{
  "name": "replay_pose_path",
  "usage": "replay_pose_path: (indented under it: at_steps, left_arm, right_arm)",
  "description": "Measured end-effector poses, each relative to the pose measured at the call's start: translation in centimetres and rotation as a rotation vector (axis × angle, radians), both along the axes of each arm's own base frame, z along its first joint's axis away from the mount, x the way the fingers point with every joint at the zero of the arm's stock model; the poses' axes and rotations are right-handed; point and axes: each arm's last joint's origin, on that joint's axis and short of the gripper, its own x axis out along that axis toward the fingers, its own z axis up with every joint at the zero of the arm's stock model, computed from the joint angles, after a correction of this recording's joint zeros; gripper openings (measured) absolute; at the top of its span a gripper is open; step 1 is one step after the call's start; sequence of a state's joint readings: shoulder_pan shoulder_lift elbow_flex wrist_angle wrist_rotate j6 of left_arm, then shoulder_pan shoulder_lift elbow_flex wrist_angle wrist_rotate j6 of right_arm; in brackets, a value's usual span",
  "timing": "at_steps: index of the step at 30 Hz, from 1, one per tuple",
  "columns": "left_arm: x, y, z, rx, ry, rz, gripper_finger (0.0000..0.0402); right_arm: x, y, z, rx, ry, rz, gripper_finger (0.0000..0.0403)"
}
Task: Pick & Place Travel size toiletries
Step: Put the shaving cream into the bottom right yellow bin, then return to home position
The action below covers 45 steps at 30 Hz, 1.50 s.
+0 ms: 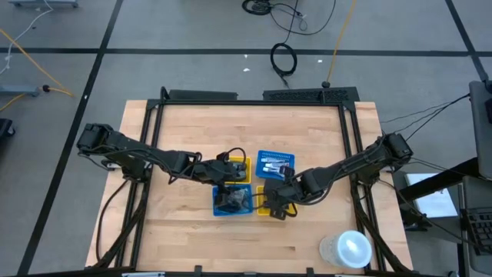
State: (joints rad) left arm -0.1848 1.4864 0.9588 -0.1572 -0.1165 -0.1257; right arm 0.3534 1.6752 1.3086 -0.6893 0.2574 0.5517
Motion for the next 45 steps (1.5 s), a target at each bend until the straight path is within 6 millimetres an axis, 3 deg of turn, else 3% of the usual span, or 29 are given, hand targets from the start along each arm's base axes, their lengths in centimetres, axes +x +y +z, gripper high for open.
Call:
replay_pose_path:
  at_steps: [15, 23, 28, 36, 39, 45]
  left_arm:
    - [0.0, 0.1, 0.1, 0.022, -0.01, 0.029, 0.023]
    - [0.1, 0.2, 0.1, 0.059, -0.023, 0.041, 0.023]
    - [0.5, 0.4, 0.6, 0.113, -0.089, 0.032, 0.023]
    - [0.0, 3.9, 1.8, 0.141, -0.15, 0.132, 0.023]
    - [-1.4, 5.5, 2.1, 0.159, -0.167, 0.172, 0.023]
    - [-5.7, 7.5, 2.0, 0.146, -0.394, 0.267, 0.023]
  right_arm:
    - [0.2, -0.3, 0.0, -0.028, -0.008, 0.05, 0.0161]
    - [-0.6, -1.2, 2.3, -0.047, -0.083, 0.069, 0.0168]
    - [-1.5, -1.7, 3.7, -0.209, -0.211, 0.068, 0.0159]
    - [-5.3, -4.7, 1.4, -0.278, -0.386, 0.047, 0.0149]
    - [-7.7, -6.3, 1.3, -0.282, -0.466, 0.015, 0.0146]
    - [-12.9, -8.6, 1.3, -0.315, -0.731, -0.02, 0.0145]
